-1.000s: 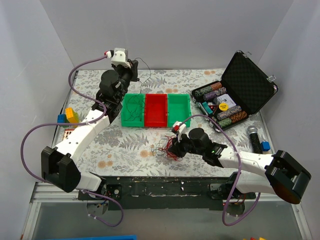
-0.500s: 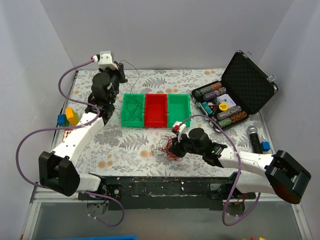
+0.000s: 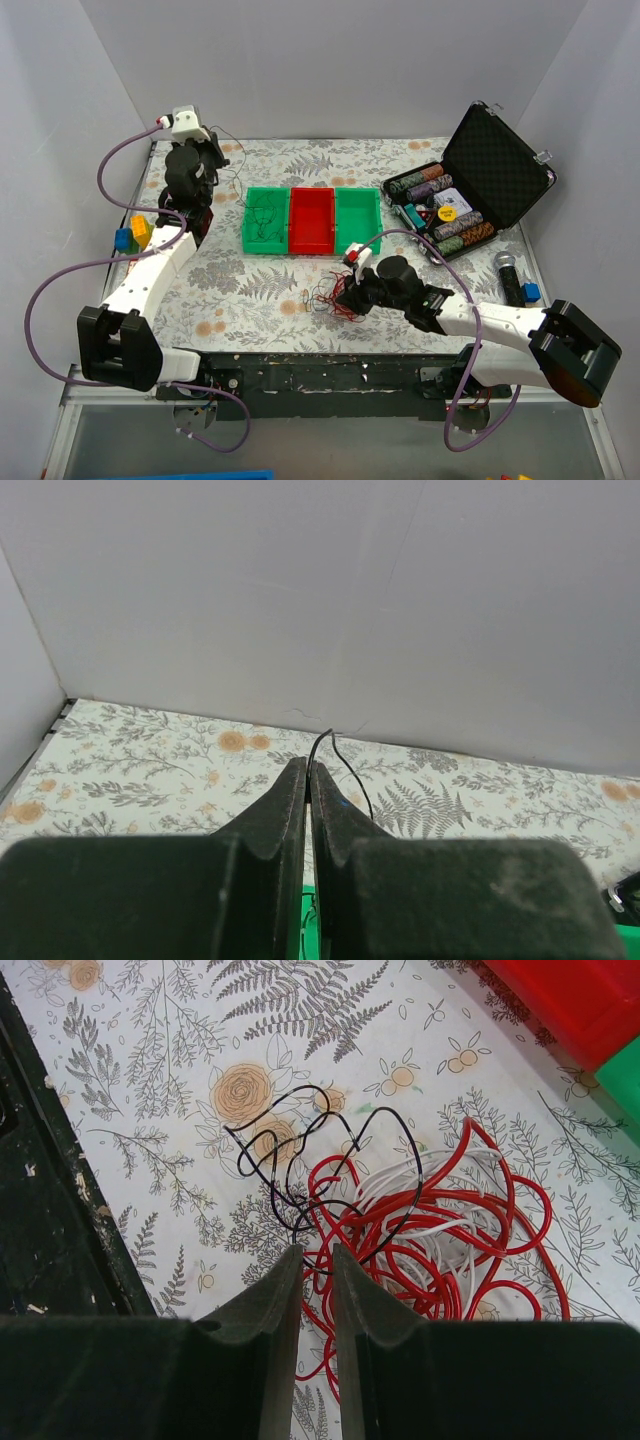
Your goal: Untangle the cables
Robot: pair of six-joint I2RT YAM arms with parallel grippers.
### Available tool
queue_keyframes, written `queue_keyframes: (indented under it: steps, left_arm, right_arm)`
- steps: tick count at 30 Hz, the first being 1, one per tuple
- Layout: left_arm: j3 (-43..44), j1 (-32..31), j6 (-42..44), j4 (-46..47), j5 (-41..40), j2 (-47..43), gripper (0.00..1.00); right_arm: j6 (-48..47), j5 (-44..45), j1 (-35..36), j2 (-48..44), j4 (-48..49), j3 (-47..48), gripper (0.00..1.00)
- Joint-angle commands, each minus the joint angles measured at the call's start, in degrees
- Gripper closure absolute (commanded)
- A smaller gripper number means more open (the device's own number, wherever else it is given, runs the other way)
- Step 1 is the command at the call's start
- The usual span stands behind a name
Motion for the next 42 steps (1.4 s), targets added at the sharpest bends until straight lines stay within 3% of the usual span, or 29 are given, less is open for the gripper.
queue_keyframes:
  steps: [1,17,27,42]
  left_arm:
    - [-0.62,0.13,-0.03,0.3,2.15,-3.12,1.0]
    - [-3.96,-2.77,8.31,6.71,11.81,4.6,1.0]
    - [-6.43,-6.46,17.71,10.4,10.5,11.63,1.0]
    - [-8.89,-6.99,27.91,10.41,16.83,20.16,1.0]
  right_arm:
    - [0.28,0.45,0.09,0.04,1.23,0.76,0.74]
    - [0.45,1.06,-0.08,0.57,1.24,0.85,0.74]
    - [0.63,1.33,-0.52,0.48,1.41,0.67,0.74]
    - [1.07,2.64,-1.75,0.22,1.59,-0.03,0.74]
